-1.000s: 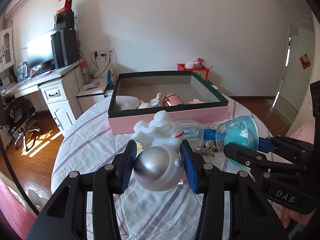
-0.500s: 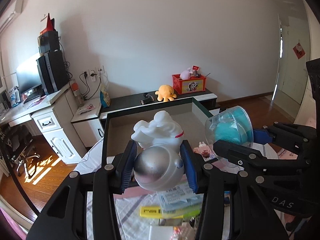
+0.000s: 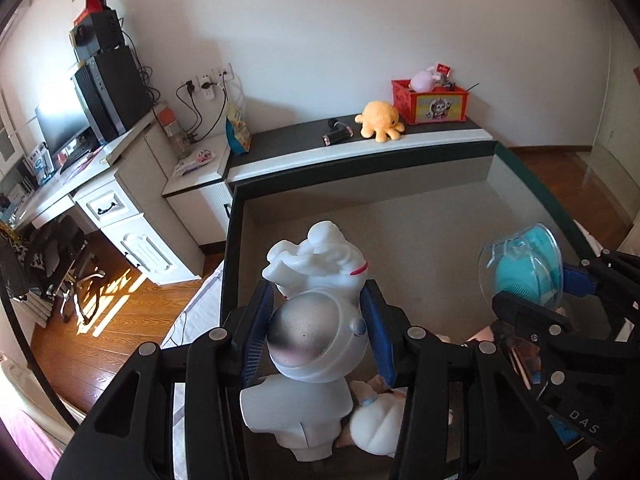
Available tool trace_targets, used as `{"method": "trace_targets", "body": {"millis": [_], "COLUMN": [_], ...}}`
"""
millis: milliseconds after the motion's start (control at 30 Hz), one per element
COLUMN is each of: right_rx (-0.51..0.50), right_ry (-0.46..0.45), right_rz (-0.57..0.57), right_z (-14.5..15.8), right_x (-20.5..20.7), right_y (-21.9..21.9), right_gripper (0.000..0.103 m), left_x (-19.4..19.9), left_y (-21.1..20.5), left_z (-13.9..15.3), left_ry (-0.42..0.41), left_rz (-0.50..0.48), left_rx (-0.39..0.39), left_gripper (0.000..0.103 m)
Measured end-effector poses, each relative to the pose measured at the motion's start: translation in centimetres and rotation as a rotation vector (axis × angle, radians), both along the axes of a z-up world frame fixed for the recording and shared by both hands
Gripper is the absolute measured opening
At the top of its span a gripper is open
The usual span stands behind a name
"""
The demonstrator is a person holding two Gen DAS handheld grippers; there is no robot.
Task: Organize rigid objects
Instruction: 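Carry the robot figure and teal brush case into the pink box and release, then withdraw both grippers from the box back toward the remaining items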
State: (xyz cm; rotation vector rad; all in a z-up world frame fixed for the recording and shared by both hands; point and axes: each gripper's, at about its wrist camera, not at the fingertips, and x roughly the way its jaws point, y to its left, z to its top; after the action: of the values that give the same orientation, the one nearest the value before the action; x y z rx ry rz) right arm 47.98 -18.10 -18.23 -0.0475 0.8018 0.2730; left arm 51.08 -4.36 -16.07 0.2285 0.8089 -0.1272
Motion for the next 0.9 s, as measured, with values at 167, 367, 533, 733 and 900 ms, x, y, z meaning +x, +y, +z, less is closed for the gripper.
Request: {"method": "trace_targets", "body": {"millis": [167, 367, 533, 733, 900], "right_rx": [0.008, 0.05, 0.078, 0.078, 0.074], "right_ry": [0.009, -0.039, -0.135, -0.251, -0.317], "right_rz": [-0.013, -0.068, -0.089, -0.104, -0.122], "right_z": [-0.8, 0.8, 4.3, 7.4, 9.2], "right_x": [0.3, -2.1, -7.3, -15.2, -21.9], "right_y": [-0.5, -1.4, -1.5, -0.9, -0.4], "right_gripper": [0.04, 0.072, 0.083, 0.085, 0.085], "left_x": [-0.1, -3.3, -10.2, -19.1, -26.4], "left_y": [0.0, 1.0, 1.7, 2.3, 3.0], "left_z": [-1.1, 1.0, 4.7, 8.0, 9.9], "left_ry": [0.022, -0.031, -0.177, -0.3, -0.389], "left_rz": [0.022, 0.029, 0.01, 0.039, 0.08], "left_rx": [-0.009, -0.054, -0.087, -0.112, -0.136], "left_gripper": [0.047, 0.072, 0.1, 0.102, 0.102]}}
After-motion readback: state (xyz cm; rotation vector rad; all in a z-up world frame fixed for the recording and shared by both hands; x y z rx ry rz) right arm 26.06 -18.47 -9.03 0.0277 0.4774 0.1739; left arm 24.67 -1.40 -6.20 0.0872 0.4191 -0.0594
